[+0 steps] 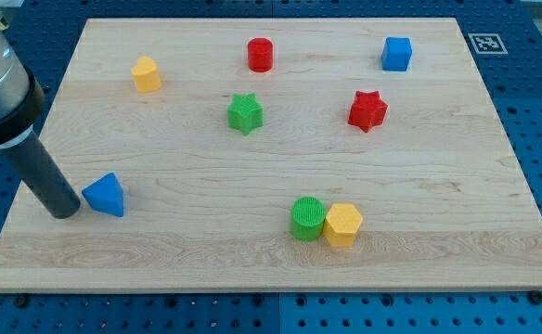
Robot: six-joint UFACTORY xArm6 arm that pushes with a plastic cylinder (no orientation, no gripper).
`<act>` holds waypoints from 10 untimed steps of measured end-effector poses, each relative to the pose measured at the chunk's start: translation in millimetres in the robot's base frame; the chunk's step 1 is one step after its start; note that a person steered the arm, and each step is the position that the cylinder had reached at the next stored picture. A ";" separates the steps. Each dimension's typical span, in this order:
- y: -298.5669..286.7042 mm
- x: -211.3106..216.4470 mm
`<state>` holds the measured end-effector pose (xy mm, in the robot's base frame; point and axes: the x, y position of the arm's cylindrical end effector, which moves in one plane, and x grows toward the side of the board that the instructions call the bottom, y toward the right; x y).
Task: Move the blue triangle slightly towards the green circle
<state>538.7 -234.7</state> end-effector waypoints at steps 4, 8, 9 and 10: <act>61.1 -13.1; 89.1 30.3; 95.2 30.3; 96.8 30.1</act>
<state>568.8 -137.9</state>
